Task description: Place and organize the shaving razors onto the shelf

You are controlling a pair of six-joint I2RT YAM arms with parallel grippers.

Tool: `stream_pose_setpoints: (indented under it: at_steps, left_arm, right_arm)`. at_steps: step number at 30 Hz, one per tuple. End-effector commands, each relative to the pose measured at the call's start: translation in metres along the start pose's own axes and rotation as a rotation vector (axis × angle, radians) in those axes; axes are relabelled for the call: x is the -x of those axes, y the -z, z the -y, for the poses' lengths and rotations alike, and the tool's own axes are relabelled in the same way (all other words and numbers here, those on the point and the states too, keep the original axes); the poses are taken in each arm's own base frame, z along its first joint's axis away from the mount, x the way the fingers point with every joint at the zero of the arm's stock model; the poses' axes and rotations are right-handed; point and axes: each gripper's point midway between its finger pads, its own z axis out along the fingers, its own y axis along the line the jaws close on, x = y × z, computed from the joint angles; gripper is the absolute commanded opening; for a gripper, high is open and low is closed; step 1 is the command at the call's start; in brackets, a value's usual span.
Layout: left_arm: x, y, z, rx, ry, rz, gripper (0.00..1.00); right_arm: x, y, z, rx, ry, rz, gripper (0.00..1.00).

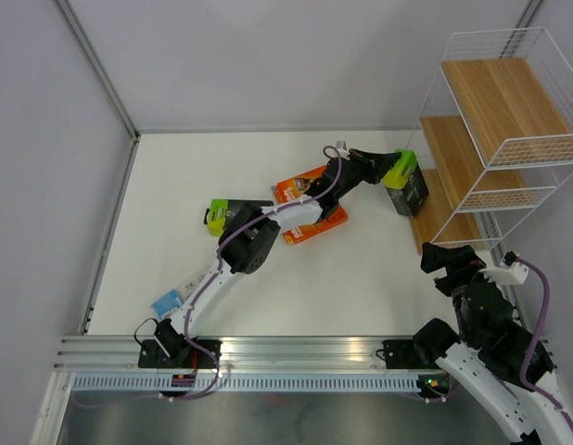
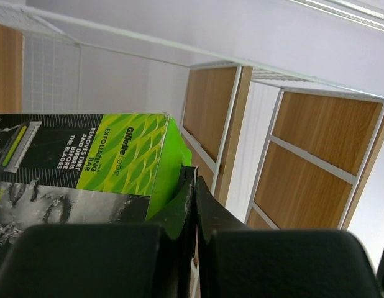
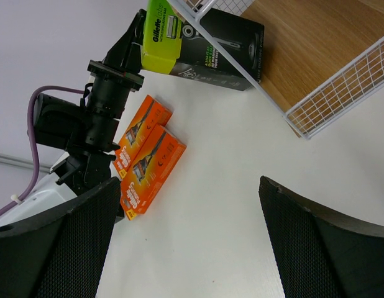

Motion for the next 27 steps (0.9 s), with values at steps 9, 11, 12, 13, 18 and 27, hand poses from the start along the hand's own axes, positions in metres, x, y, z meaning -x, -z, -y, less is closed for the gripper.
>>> stream_pose_setpoints:
  at_steps: [9, 11, 12, 13, 18, 27]
  left_arm:
    - [-0.051, 0.015, 0.095, -0.197, 0.122, -0.115, 0.02]
    - [-0.052, 0.018, 0.1, -0.21, 0.129, -0.112, 0.02]
    - [-0.052, 0.019, 0.101, -0.214, 0.138, -0.108, 0.02]
    - [-0.053, 0.021, 0.107, -0.229, 0.144, -0.111, 0.02]
    - [-0.06, 0.022, 0.121, -0.247, 0.176, -0.109, 0.02]
    - [-0.075, 0.015, 0.132, -0.299, 0.282, -0.132, 0.02]
  right_arm:
    - [0.002, 0.001, -0.001, -0.002, 0.017, 0.001, 0.98]
    - [0.003, 0.001, -0.002, -0.001, 0.015, 0.001, 0.98]
    - [0.002, 0.001, -0.001, -0.003, 0.019, 0.0, 0.98]
    - [0.003, 0.001, -0.002, -0.002, 0.018, 0.001, 0.98]
    - [0.003, 0.001, -0.002, -0.002, 0.017, 0.003, 0.98]
    - [0.005, 0.002, -0.002, 0.001, 0.017, 0.005, 0.98]
